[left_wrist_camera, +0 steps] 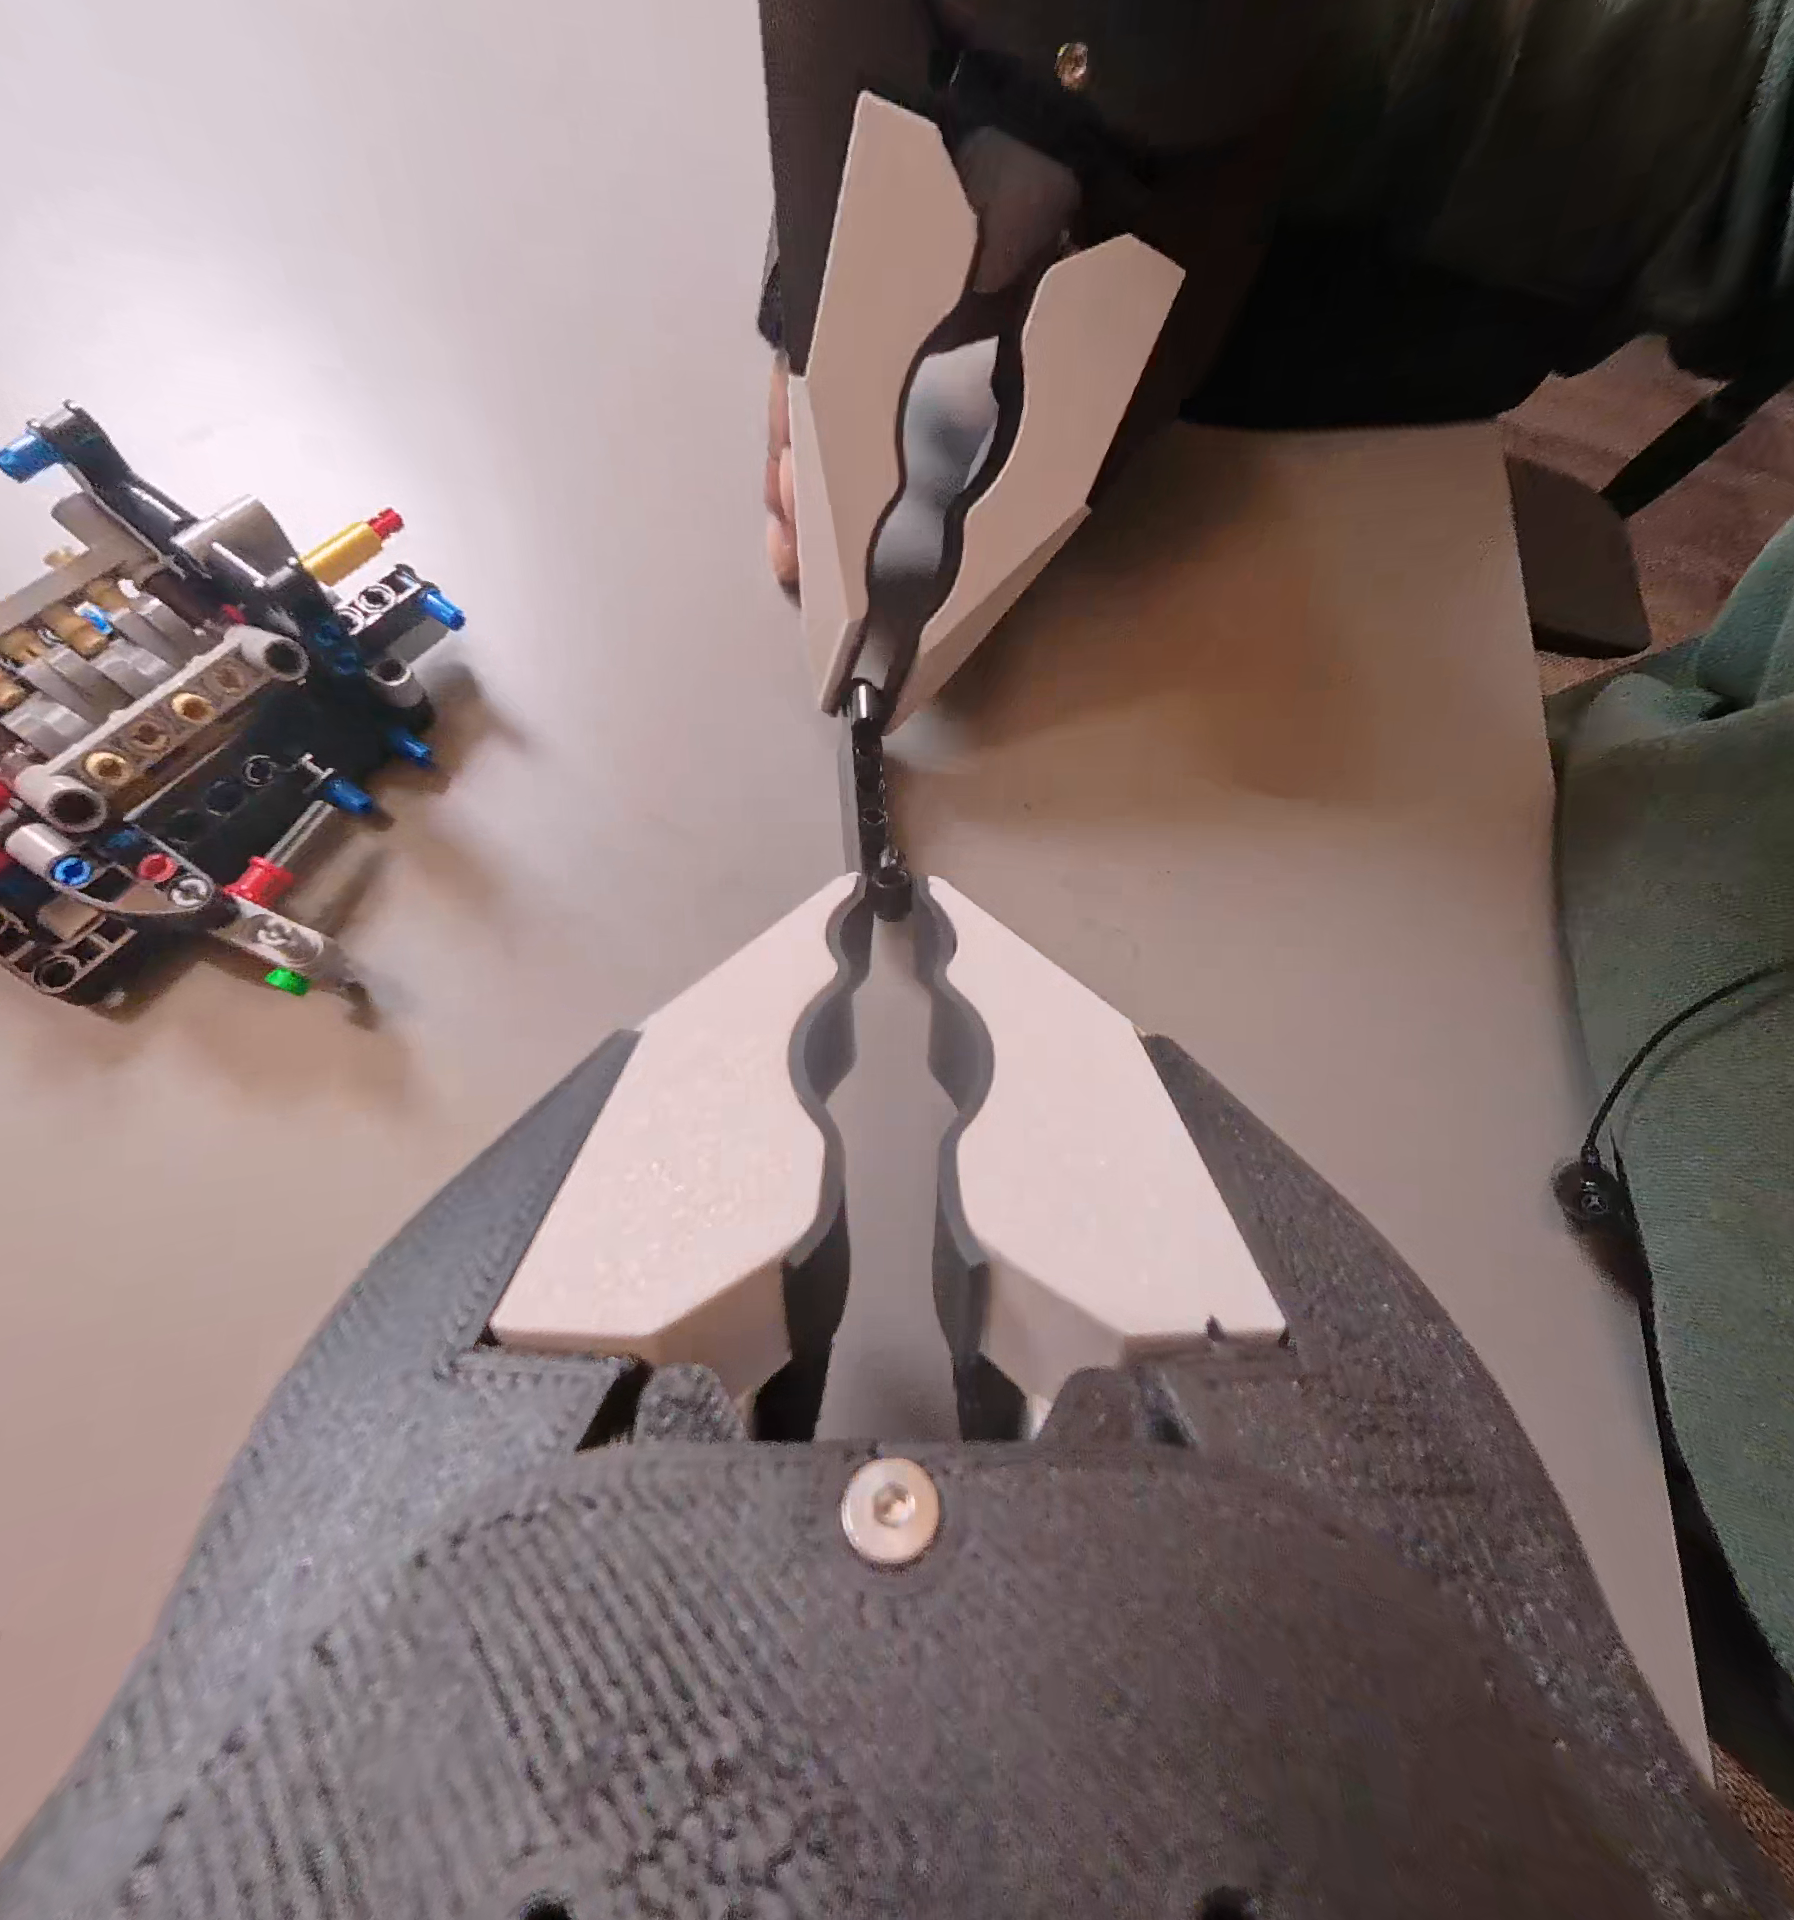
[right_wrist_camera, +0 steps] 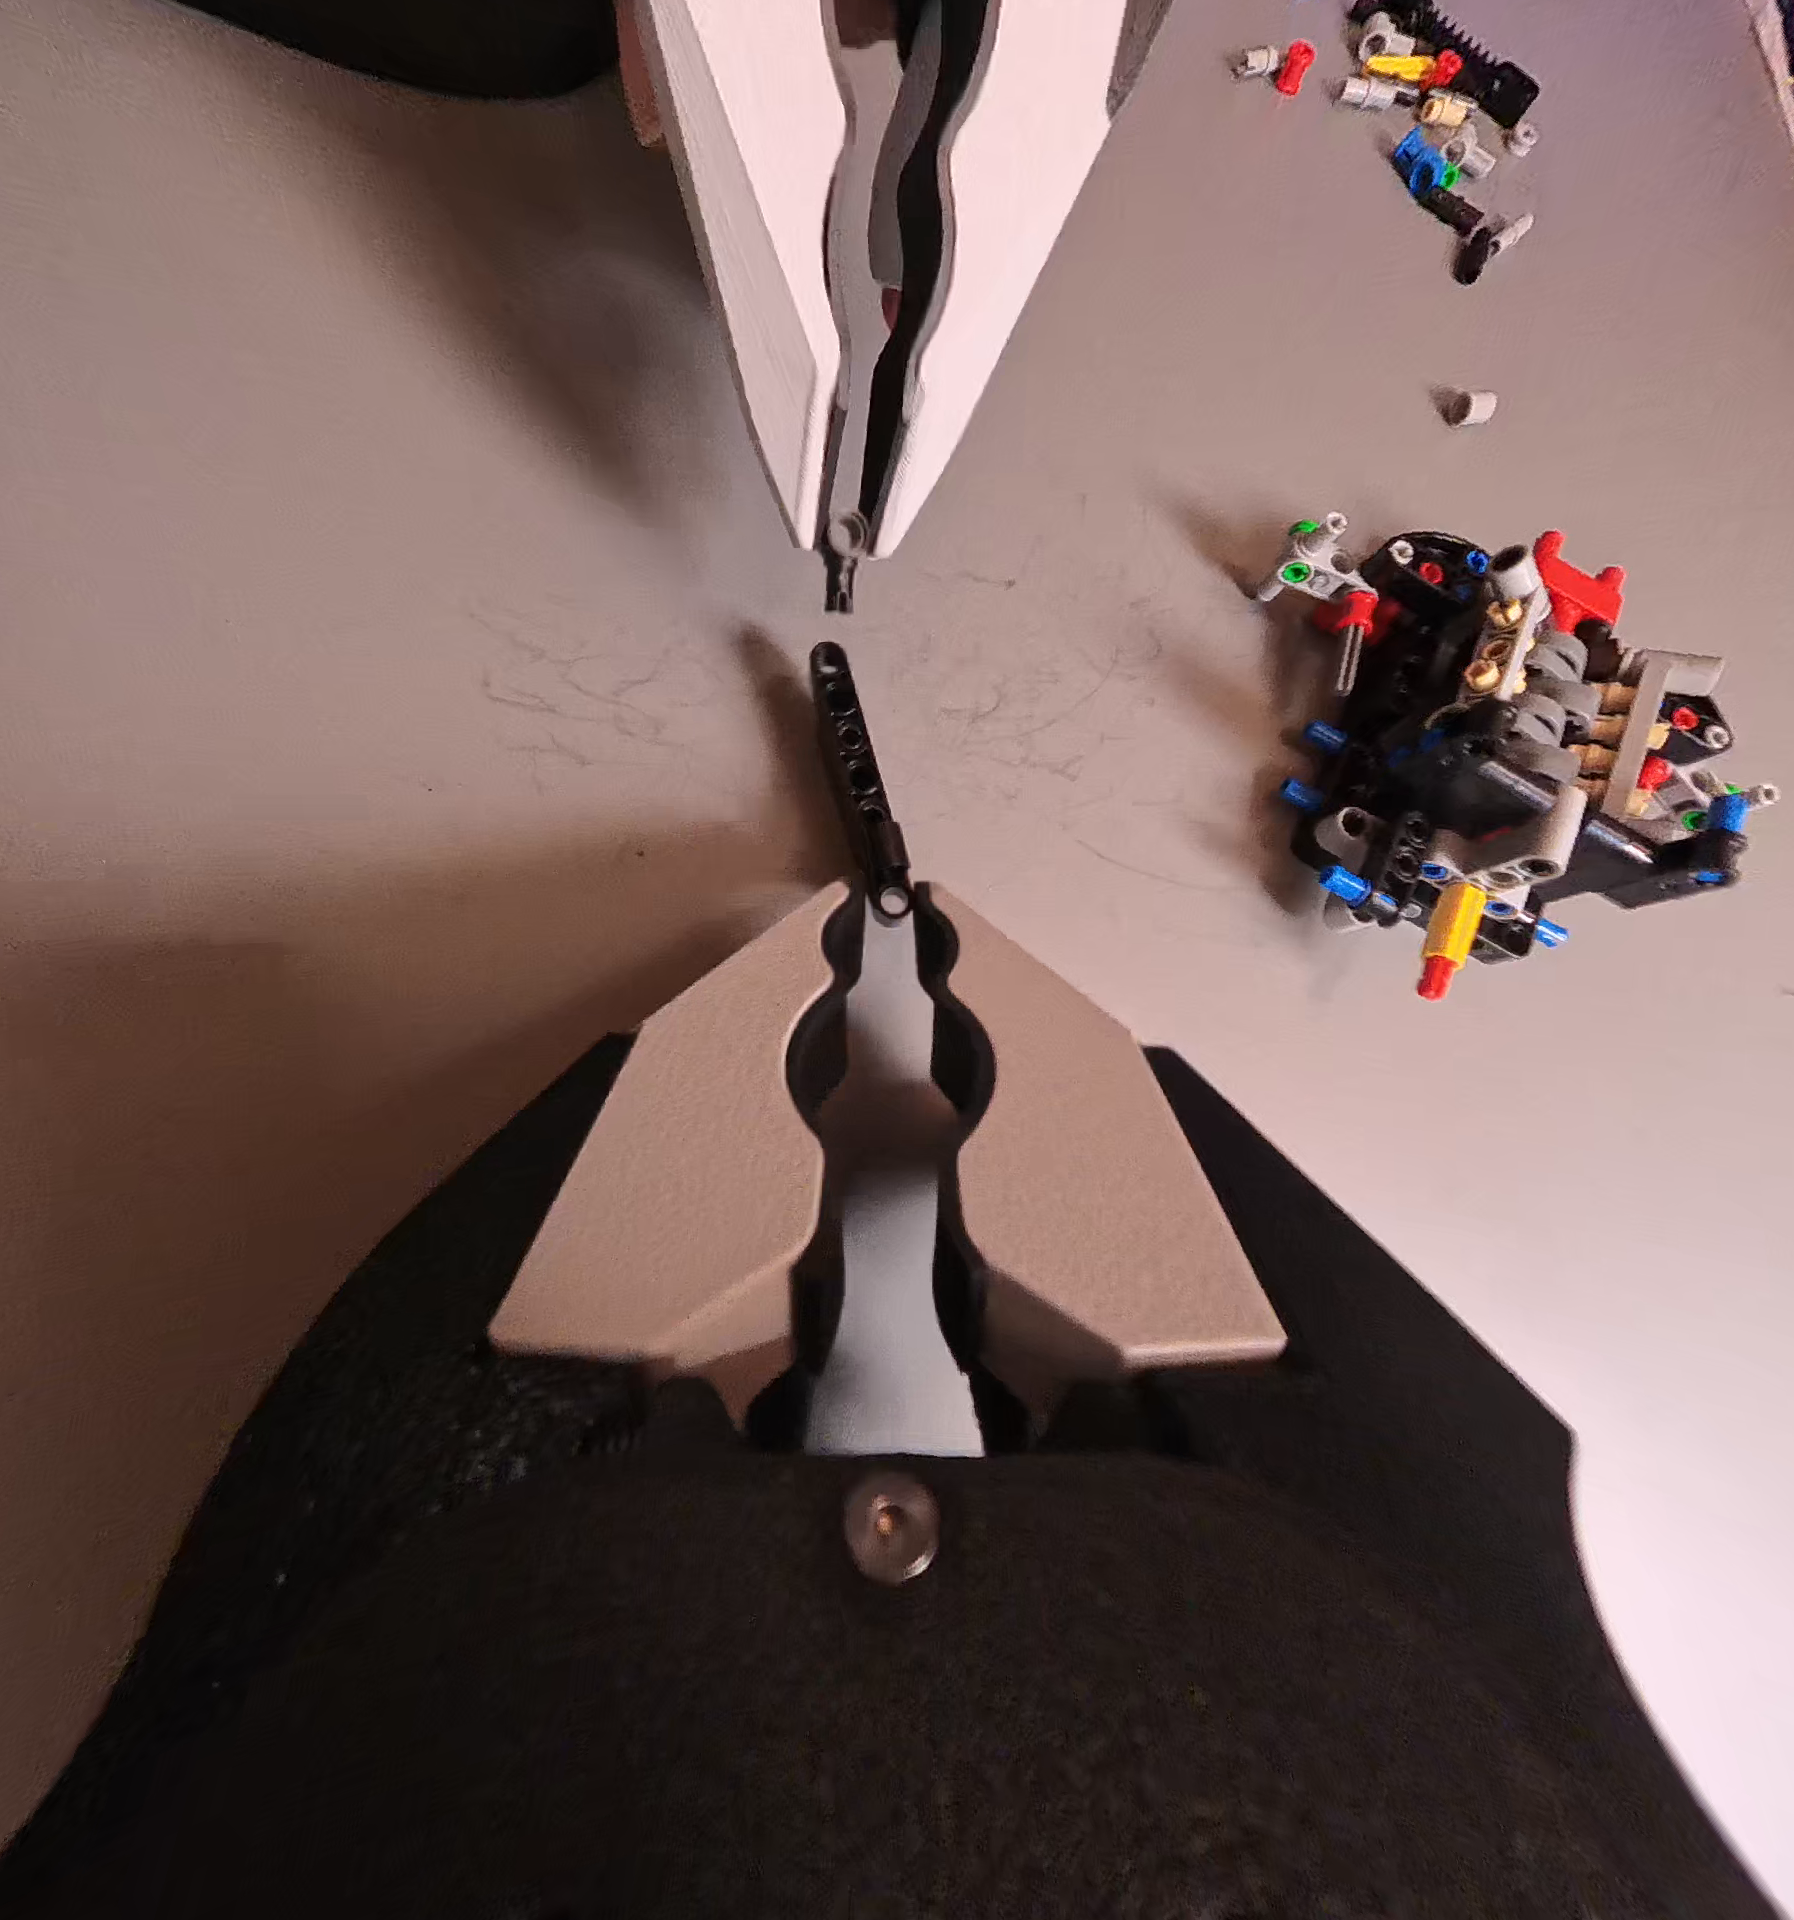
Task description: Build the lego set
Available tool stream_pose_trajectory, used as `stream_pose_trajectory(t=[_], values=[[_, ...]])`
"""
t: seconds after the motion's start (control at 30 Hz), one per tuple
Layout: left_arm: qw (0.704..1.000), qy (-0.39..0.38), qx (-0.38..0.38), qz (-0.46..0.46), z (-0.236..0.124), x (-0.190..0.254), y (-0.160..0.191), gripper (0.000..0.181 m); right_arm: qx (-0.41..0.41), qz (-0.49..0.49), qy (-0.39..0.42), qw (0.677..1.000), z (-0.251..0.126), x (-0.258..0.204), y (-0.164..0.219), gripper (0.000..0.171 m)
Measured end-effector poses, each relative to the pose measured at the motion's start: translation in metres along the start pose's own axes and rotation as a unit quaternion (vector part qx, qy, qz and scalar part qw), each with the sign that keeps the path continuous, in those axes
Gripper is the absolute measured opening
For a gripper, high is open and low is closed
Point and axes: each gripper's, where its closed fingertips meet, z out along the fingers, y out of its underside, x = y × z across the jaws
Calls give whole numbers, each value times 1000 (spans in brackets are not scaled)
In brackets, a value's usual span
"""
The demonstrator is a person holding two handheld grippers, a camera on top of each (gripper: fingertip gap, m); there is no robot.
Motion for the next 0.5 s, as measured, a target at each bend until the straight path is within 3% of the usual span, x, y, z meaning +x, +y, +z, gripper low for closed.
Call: stream_pose_trajectory(t=[0.23, 0.5], values=[[997, -15, -58, 41, 0, 1, 5, 6, -39, 33, 13, 999, 3, -16, -6, 6], [975, 11, -205, 87, 7, 5, 11, 6, -29, 77, 15, 997, 7, -16, -10, 6]])
